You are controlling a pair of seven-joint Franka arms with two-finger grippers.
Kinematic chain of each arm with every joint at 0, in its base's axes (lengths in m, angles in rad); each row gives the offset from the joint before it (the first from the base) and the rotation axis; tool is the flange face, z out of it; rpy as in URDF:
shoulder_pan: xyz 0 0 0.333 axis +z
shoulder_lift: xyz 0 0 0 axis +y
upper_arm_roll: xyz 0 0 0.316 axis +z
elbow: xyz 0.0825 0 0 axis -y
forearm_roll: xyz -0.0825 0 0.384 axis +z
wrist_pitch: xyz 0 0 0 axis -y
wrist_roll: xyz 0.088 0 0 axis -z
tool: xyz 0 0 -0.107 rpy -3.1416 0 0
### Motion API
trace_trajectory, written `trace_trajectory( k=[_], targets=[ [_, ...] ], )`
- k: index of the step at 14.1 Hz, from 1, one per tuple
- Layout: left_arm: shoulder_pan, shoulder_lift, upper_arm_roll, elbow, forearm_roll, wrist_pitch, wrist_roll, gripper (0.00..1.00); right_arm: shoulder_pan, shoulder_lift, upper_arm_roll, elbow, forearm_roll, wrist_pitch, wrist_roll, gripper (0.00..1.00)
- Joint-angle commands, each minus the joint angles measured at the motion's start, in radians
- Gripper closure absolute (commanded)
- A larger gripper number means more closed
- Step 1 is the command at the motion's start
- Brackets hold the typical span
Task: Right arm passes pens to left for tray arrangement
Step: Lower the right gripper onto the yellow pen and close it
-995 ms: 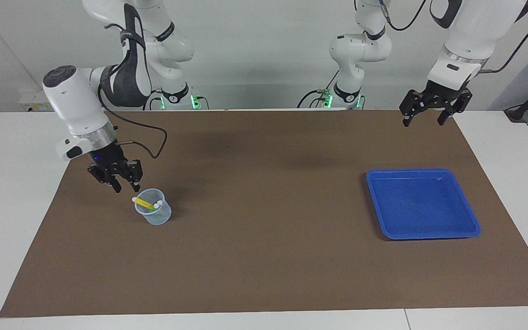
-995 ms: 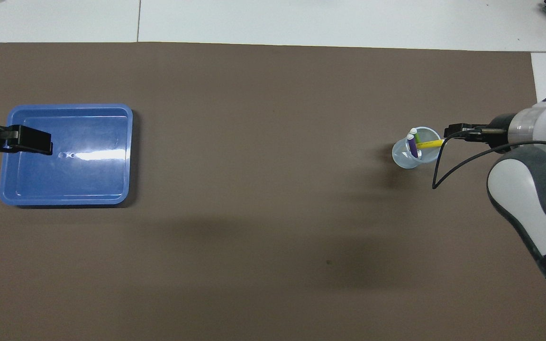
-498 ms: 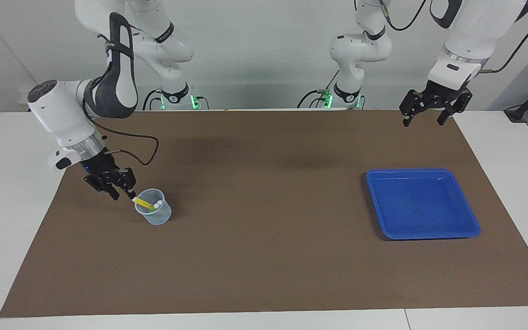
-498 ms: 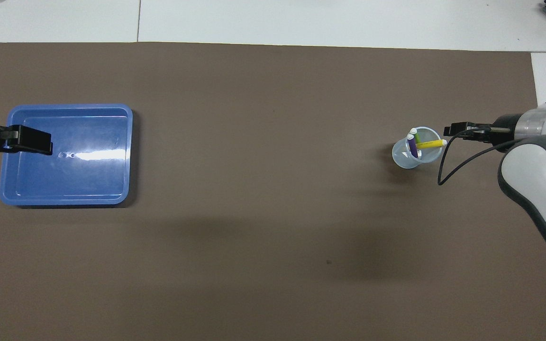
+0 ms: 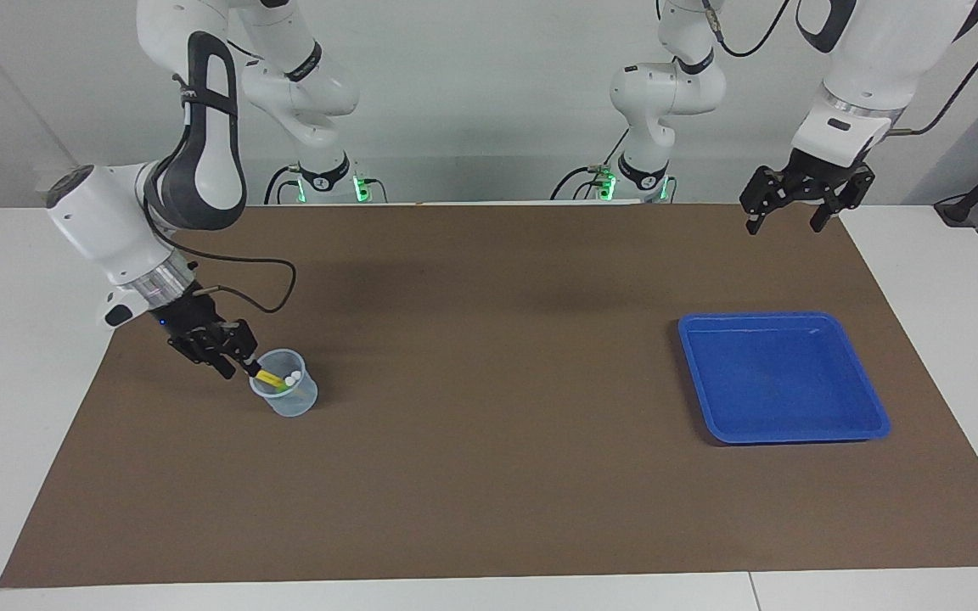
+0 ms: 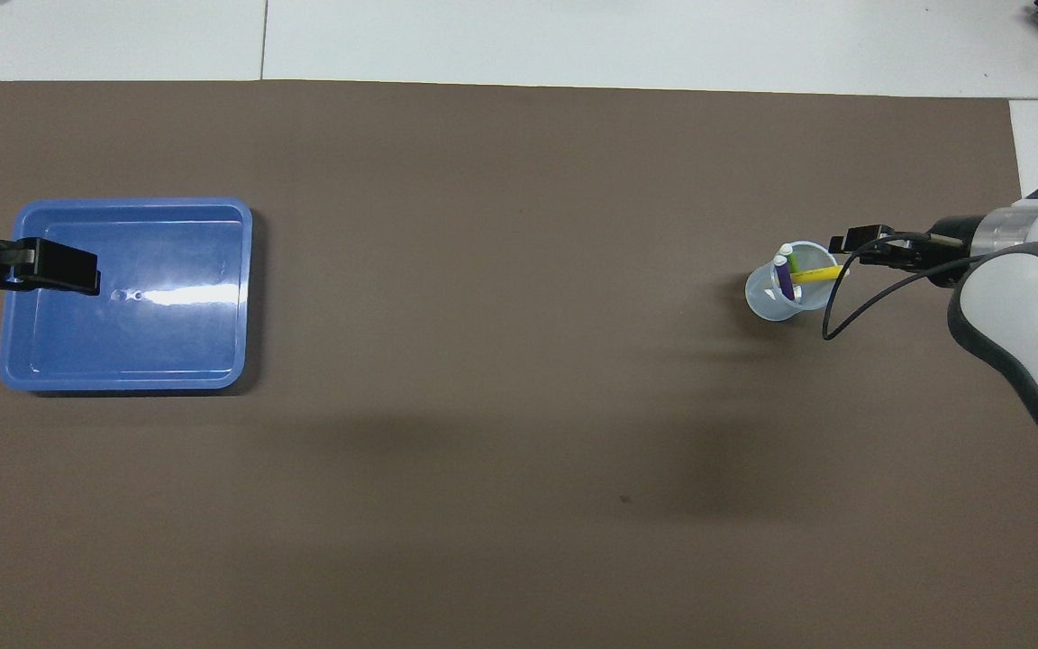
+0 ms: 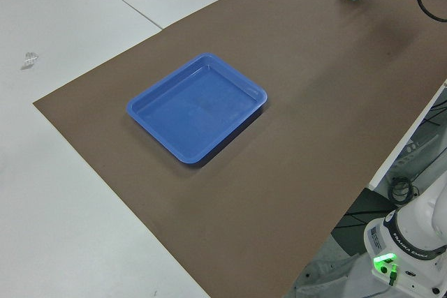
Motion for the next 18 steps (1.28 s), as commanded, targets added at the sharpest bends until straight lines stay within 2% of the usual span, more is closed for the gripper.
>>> trace_trajectory(
  k=[1, 4, 14, 18],
  targets=[
    [0.008, -0.029, -0.005, -0.036, 0.013, 0.018, 0.001, 0.0, -0.011, 0.012, 0.01, 0.009, 0.032, 0.006, -0.022, 0.49],
    [0.008, -0.029, -0.005, -0.036, 0.014, 0.018, 0.001, 0.0, -0.004, 0.004, 0.009, -0.008, 0.027, 0.004, -0.016, 0.53],
    [0.008, -0.029, -0.005, -0.036, 0.014, 0.018, 0.001, 0.0, -0.008, 0.0, 0.009, -0.043, -0.017, 0.018, -0.017, 0.54],
    [0.008, -0.029, -0.005, -0.036, 0.014, 0.018, 0.001, 0.0, -0.004, -0.005, 0.009, -0.06, -0.017, 0.017, -0.016, 0.57]
  ],
)
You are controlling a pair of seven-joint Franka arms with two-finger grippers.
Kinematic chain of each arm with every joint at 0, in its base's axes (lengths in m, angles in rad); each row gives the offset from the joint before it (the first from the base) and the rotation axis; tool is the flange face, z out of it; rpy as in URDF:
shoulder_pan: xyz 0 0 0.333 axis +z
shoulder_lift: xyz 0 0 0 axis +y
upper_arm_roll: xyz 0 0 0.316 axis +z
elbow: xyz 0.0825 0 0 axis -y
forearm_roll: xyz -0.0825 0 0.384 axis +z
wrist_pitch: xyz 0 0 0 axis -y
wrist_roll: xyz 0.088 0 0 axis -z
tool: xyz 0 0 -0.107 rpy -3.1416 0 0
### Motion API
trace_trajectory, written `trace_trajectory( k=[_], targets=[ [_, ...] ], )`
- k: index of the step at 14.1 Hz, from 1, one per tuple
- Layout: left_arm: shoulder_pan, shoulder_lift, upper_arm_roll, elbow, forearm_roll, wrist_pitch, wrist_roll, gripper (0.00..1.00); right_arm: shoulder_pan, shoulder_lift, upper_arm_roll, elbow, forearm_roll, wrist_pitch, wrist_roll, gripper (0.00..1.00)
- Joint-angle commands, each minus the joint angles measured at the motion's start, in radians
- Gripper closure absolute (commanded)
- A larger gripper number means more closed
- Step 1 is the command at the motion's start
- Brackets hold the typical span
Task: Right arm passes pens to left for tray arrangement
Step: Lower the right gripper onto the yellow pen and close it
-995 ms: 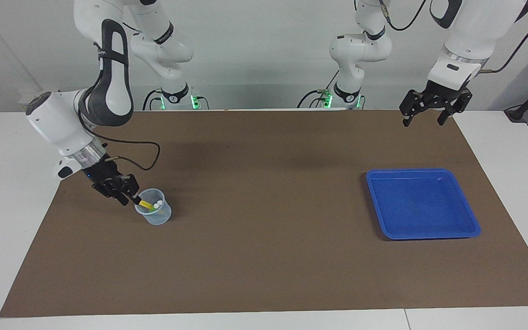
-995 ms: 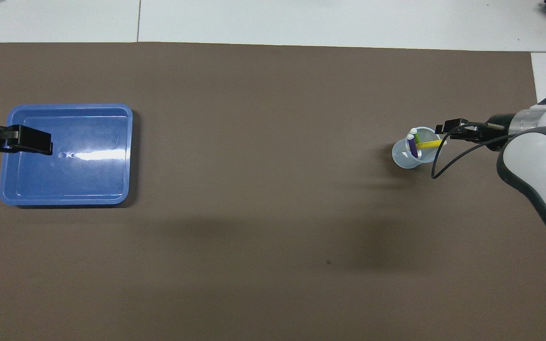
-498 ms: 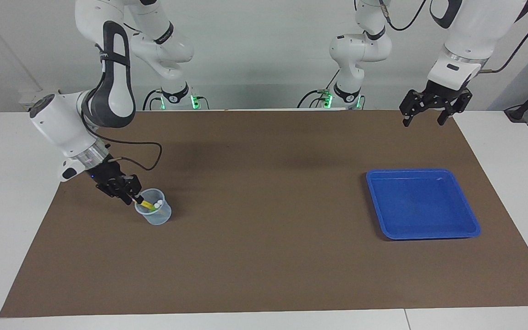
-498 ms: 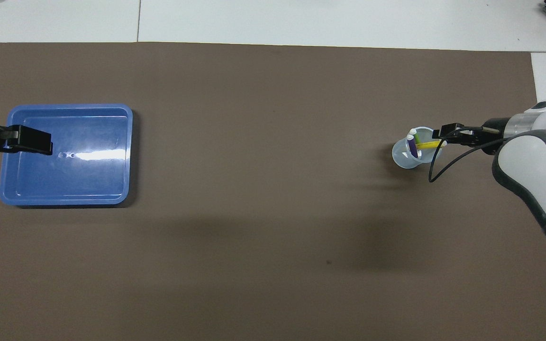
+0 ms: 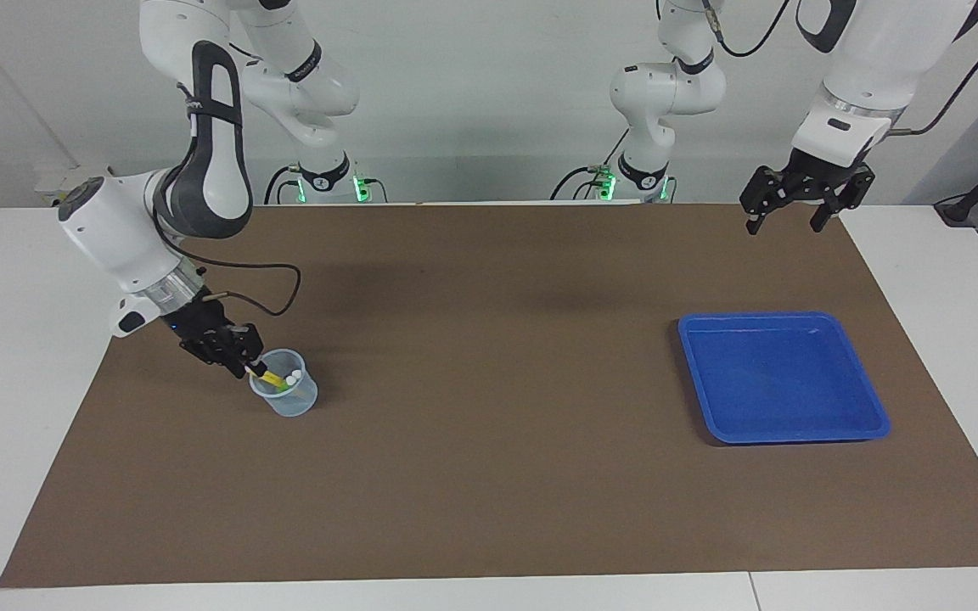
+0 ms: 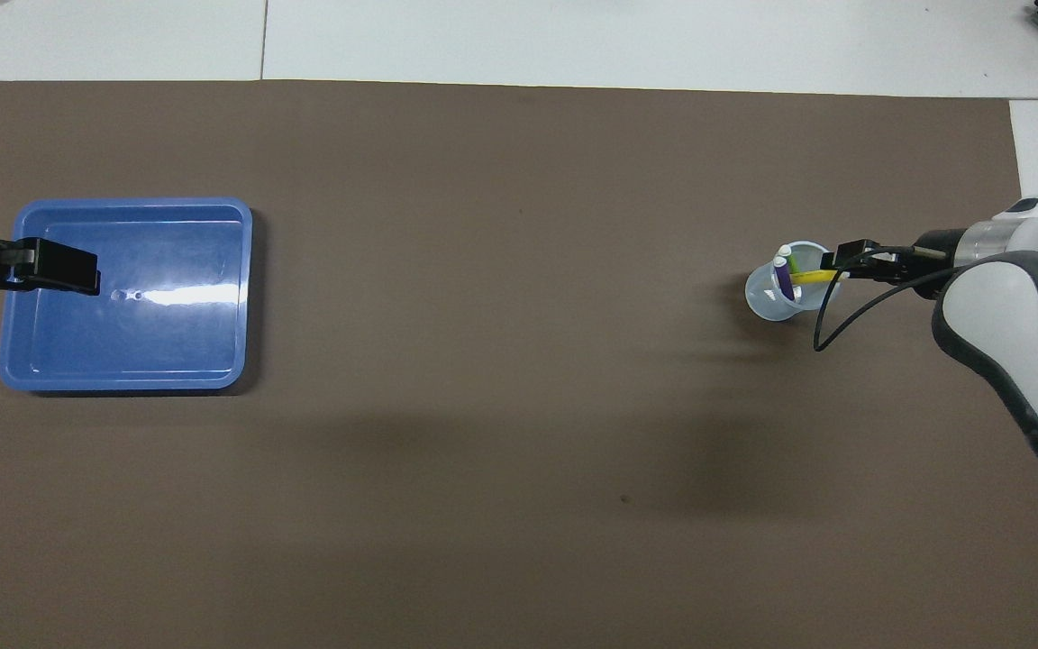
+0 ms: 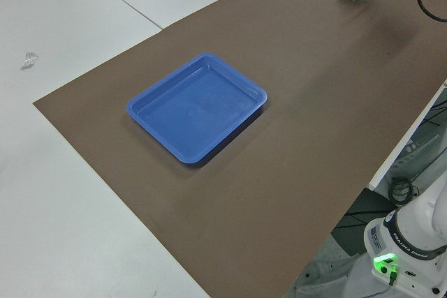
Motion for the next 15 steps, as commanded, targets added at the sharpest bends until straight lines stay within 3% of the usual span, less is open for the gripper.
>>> trace_trajectory(
  k=[1, 4, 8, 15],
  targets=[
    [0.008, -0.029, -0.005, -0.036, 0.014, 0.018, 0.001, 0.0, -0.005, -0.01, 0.007, -0.024, -0.011, 0.017, -0.016, 0.6],
    [0.008, -0.029, -0.005, -0.036, 0.014, 0.018, 0.001, 0.0, -0.003, -0.013, 0.007, -0.03, -0.012, 0.015, -0.016, 0.69],
    [0.008, -0.029, -0.005, -0.036, 0.014, 0.018, -0.001, 0.0, 0.003, -0.015, 0.005, -0.033, -0.014, 0.015, -0.013, 1.0],
    [0.008, -0.029, -0.005, -0.036, 0.013, 0.018, 0.001, 0.0, -0.011, -0.012, 0.005, -0.018, -0.041, 0.006, -0.01, 1.0]
  ],
)
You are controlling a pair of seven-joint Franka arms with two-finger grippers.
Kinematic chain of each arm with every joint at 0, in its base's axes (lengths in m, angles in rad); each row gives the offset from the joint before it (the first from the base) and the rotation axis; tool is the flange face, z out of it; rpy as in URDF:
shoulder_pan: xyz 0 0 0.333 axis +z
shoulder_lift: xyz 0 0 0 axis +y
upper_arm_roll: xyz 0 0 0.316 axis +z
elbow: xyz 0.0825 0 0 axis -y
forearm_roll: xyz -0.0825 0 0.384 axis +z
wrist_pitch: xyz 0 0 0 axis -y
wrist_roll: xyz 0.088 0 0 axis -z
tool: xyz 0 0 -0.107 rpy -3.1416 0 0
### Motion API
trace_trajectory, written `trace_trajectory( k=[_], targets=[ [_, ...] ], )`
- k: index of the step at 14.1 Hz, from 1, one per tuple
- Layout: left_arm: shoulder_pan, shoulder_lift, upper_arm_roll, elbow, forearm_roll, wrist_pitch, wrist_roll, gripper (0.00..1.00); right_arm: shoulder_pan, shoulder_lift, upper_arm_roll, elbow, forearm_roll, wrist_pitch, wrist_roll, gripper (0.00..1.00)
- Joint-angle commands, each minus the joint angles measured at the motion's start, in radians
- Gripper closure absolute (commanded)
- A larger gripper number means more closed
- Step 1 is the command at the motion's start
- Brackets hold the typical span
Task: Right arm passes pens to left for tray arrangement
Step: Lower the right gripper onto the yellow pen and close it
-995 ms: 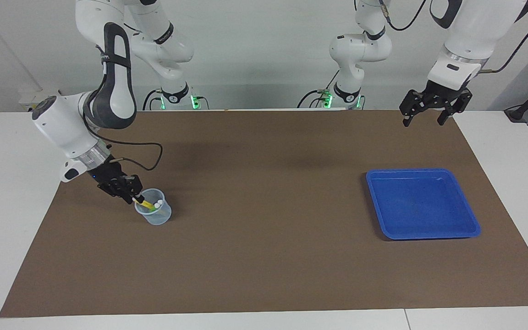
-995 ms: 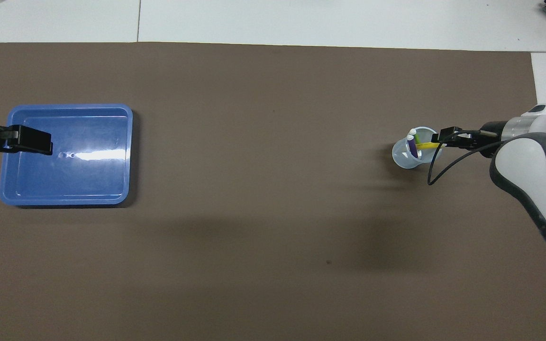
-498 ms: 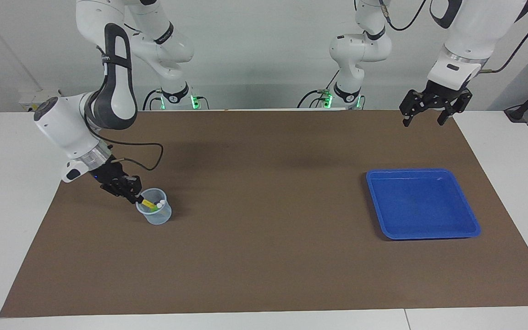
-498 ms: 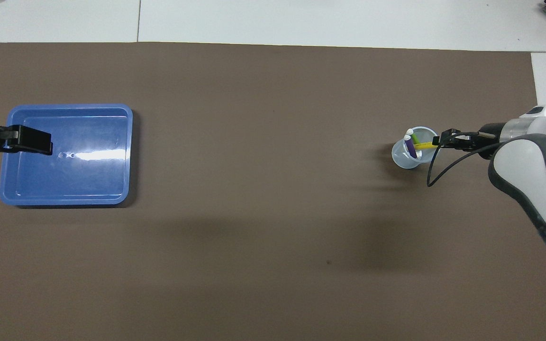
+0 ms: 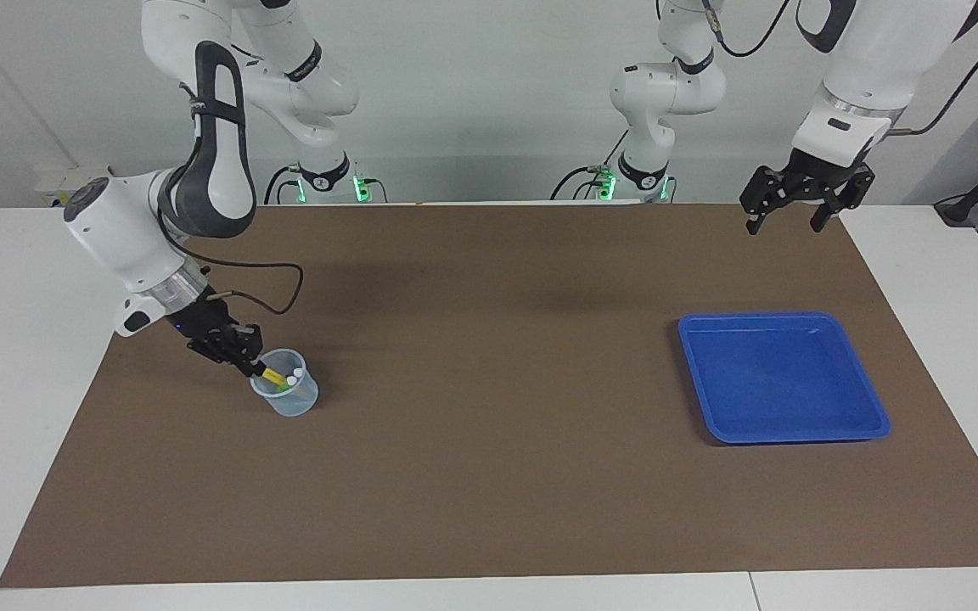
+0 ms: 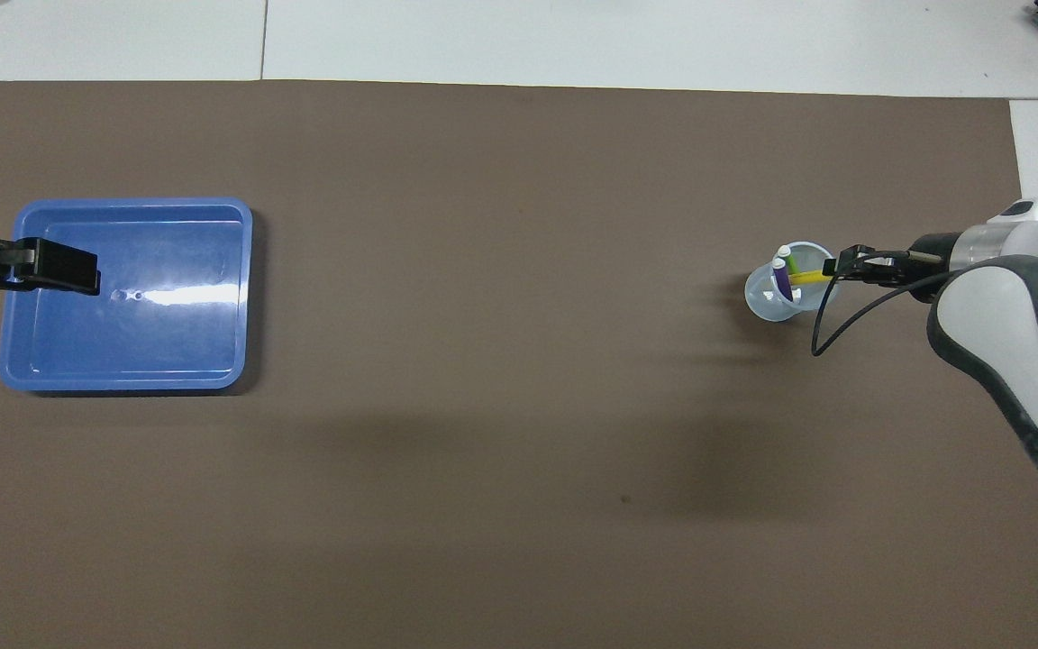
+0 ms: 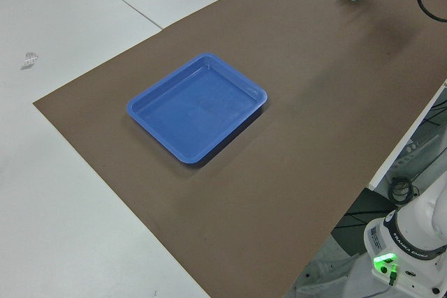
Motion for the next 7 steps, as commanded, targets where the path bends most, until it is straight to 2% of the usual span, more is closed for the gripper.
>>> trace_trajectory(
  k=[1, 3, 7],
  targets=[
    [0.008, -0.029, -0.005, -0.036, 0.014, 0.018, 0.001, 0.0, -0.013, -0.004, 0.004, -0.001, -0.035, 0.005, -0.013, 1.0],
    [0.008, -0.029, -0.005, -0.036, 0.013, 0.018, 0.001, 0.0, -0.013, -0.012, 0.004, 0.028, -0.083, -0.006, -0.011, 1.0],
    [0.008, -0.029, -0.005, -0.036, 0.014, 0.018, 0.001, 0.0, -0.015, -0.075, -0.001, 0.094, -0.112, -0.139, 0.023, 1.0]
  ],
)
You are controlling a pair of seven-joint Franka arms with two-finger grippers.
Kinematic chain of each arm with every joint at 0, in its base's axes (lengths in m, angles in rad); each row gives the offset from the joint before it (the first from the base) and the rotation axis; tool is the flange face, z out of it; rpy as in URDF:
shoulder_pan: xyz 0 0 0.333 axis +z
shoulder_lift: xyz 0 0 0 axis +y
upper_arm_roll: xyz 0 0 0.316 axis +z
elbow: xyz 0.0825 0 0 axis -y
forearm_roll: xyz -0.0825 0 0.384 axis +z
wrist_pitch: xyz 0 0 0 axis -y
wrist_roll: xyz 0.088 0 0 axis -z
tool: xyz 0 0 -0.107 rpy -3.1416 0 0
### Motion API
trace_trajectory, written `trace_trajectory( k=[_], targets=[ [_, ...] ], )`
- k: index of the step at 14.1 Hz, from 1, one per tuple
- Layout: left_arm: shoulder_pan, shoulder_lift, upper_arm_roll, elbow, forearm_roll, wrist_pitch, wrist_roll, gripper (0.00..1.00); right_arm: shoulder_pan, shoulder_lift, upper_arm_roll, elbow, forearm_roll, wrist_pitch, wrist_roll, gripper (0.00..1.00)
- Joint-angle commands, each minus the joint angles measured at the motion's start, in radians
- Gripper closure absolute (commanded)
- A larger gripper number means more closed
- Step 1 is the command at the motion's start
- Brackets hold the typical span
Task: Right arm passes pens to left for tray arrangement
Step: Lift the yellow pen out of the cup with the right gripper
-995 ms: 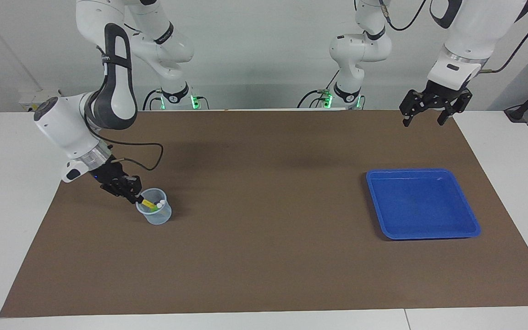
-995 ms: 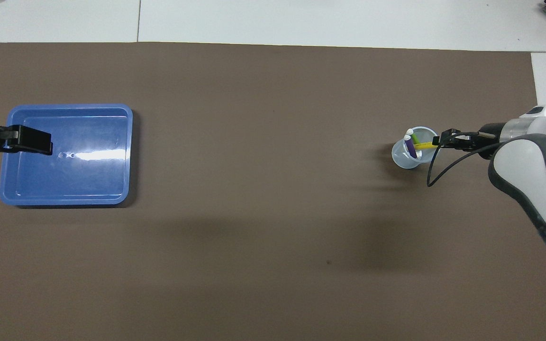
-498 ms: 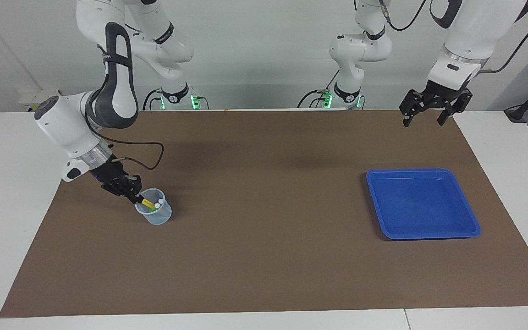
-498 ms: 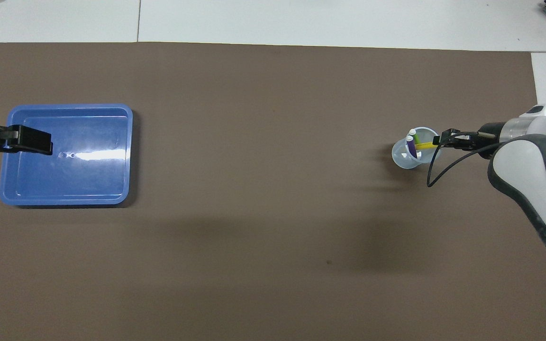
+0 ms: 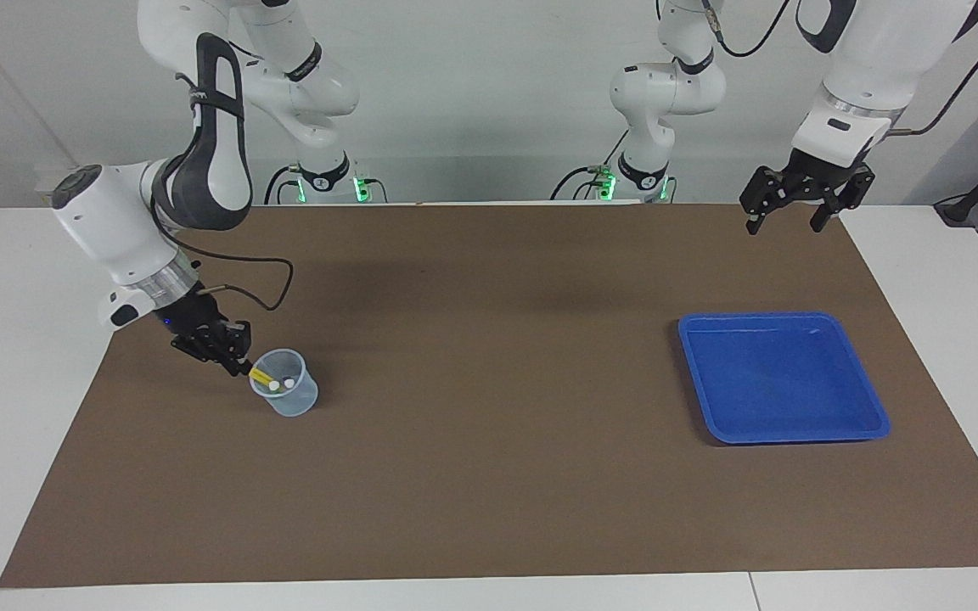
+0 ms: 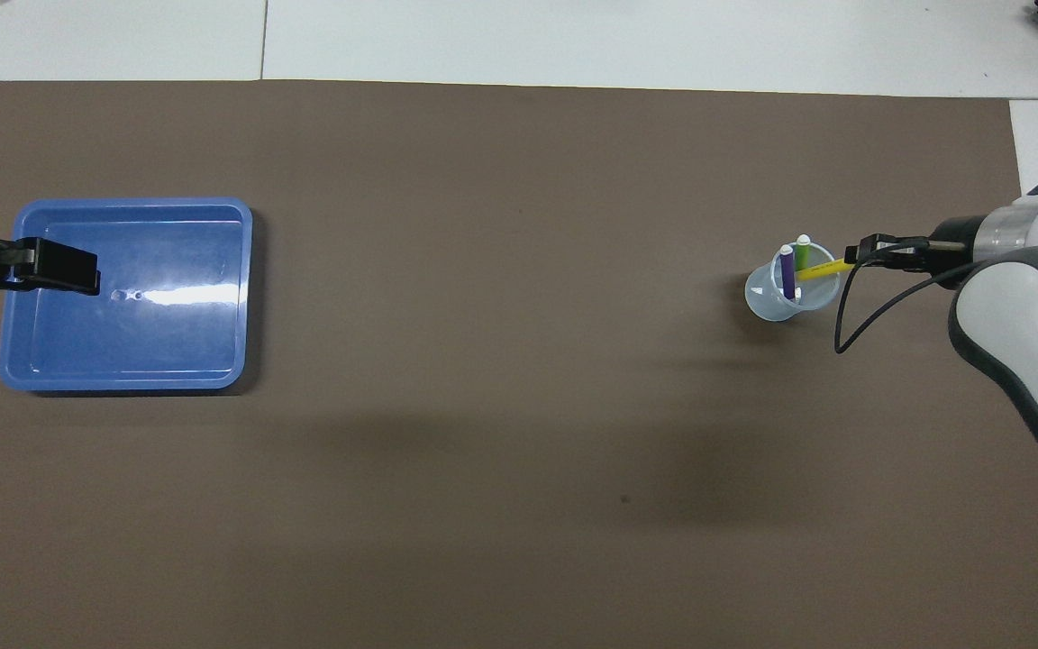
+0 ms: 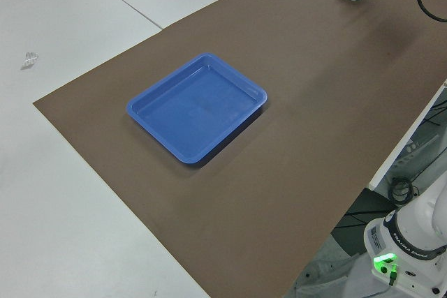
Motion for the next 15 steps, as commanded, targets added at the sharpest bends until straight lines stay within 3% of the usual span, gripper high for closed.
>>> trace_trajectory(
  k=[1, 6, 10, 15],
  targets=[
    [0.008, -0.029, -0.005, -0.036, 0.014, 0.018, 0.001, 0.0, -0.011, -0.065, -0.001, 0.049, -0.021, -0.111, 0.052, 1.0],
    [0.008, -0.029, -0.005, -0.036, 0.013, 0.018, 0.001, 0.0, 0.012, -0.088, 0.01, 0.23, -0.093, -0.312, 0.231, 1.0],
    [0.008, -0.029, -0.005, -0.036, 0.014, 0.018, 0.001, 0.0, 0.085, -0.09, 0.016, 0.325, -0.127, -0.433, 0.401, 1.0],
    [0.008, -0.029, -0.005, -0.036, 0.014, 0.018, 0.001, 0.0, 0.245, -0.09, 0.018, 0.35, -0.123, -0.409, 0.699, 1.0]
  ],
)
